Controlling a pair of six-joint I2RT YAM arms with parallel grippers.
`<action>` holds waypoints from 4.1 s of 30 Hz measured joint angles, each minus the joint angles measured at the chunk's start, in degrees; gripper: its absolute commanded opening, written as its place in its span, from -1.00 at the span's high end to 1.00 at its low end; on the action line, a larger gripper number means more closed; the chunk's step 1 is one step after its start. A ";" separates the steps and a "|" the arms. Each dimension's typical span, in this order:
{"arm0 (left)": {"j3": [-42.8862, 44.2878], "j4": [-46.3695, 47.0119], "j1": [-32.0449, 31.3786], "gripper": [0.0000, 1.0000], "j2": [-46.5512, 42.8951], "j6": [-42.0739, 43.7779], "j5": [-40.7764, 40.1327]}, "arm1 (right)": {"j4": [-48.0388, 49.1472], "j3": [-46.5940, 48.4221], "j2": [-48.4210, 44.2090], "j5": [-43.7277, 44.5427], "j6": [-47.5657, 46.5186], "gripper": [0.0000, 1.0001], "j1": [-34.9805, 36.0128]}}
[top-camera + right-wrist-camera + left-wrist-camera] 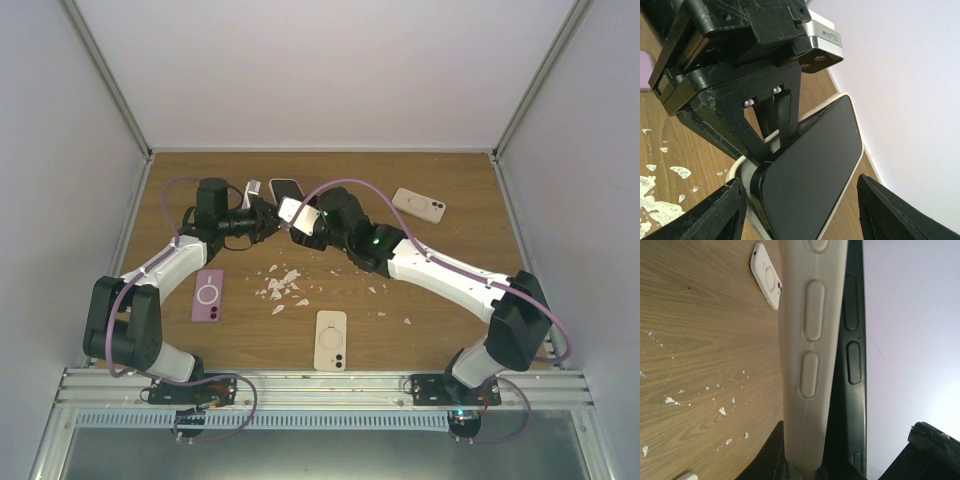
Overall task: Take the phone out of the phone case
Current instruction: Remove the phone case from the phone.
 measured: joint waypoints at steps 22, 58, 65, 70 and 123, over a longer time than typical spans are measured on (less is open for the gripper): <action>-0.13 1.05 0.24 1.00 0.33 -0.61 -0.52 | 7.93 -4.37 0.57 6.23 -6.86 -0.08 1.27; -0.09 2.54 -0.22 1.00 1.27 -1.40 -0.76 | 12.02 -6.75 0.42 7.19 -13.40 0.03 1.38; -0.09 2.54 -0.37 1.00 1.29 -1.40 -0.76 | 11.58 -6.64 0.74 7.02 -14.19 0.24 1.38; -0.09 2.84 -0.66 1.00 1.29 -1.44 -1.77 | 12.66 -6.60 1.97 8.07 -14.03 0.59 1.31; 4.85 -2.16 -3.48 1.00 1.29 4.79 -8.87 | 6.51 -1.68 2.32 5.22 -5.22 0.99 -2.99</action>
